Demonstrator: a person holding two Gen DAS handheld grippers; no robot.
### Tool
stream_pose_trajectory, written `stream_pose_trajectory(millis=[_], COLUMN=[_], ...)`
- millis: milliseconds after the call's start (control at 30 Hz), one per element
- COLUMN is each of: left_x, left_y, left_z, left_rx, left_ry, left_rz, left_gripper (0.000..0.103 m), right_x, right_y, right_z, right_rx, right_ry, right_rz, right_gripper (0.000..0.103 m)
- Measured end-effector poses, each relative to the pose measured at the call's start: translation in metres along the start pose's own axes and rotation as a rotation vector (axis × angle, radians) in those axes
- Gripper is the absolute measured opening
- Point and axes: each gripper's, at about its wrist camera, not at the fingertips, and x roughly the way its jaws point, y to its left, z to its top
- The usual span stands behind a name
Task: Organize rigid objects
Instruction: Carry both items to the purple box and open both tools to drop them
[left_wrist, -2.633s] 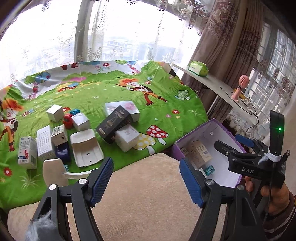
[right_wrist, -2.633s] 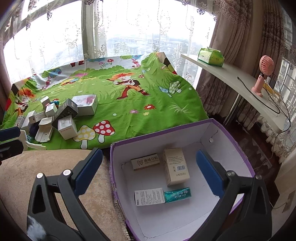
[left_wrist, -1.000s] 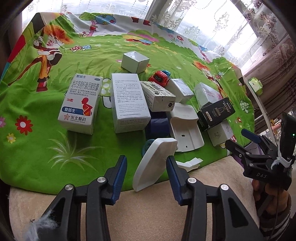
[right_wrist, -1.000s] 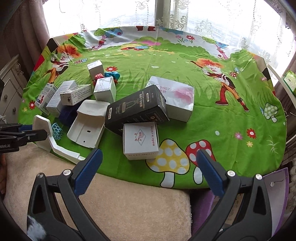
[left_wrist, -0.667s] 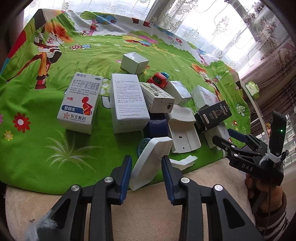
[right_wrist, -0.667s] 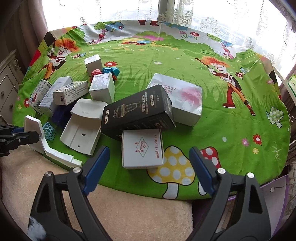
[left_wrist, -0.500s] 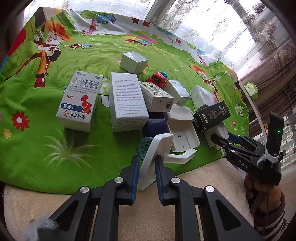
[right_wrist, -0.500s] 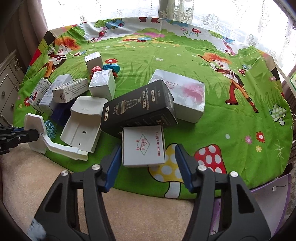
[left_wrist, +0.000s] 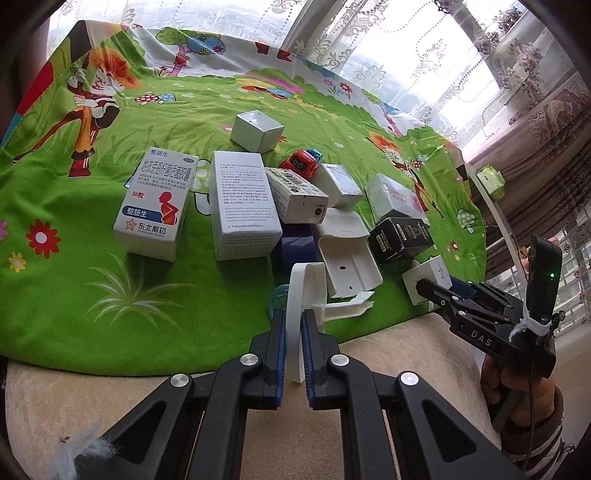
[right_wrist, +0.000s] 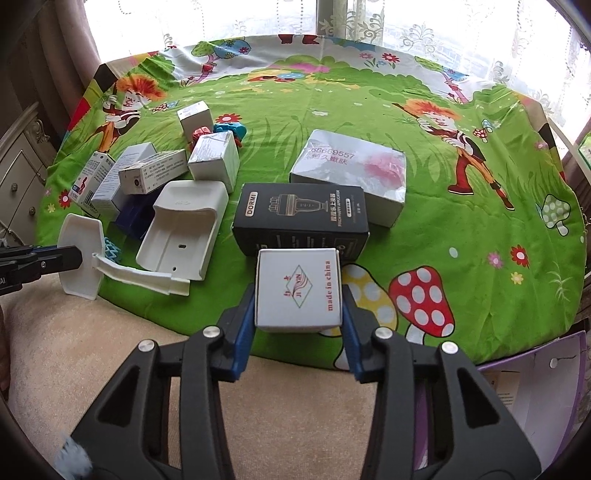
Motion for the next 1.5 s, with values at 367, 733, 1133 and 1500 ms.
stream_pose_trajectory(millis=[367, 733, 1133, 1500], left_x=[-0.019, -0.03, -0.014, 0.012], left_y=[-0.007, -0.034, -0.098, -0.163], left_z=[-0.011, -0.018, -0.025, -0.033], left_rx=[-0.025, 0.002, 0.101, 0.217], left_ry=[-0.044, -0.072, -0.036, 0.035], left_rz=[-0.063, -0.126, -0.217, -0.256], left_gripper=[0.007, 0.007, 0.007, 0.007], right_x=[-0.023, -0.054, -0.088, -0.107], right_y=[-0.002, -0.01, -0.054, -0.11], right_z=[-0.015, -0.037, -0.077, -0.11], right_rx=[0.034, 0.078, 0.201, 0.332], right_ry=[-0.038, -0.083, -0.097, -0.099], right_rz=[0.004, -0.015, -0.05, -0.122], right_gripper=[0.046, 0.046, 0.046, 0.046])
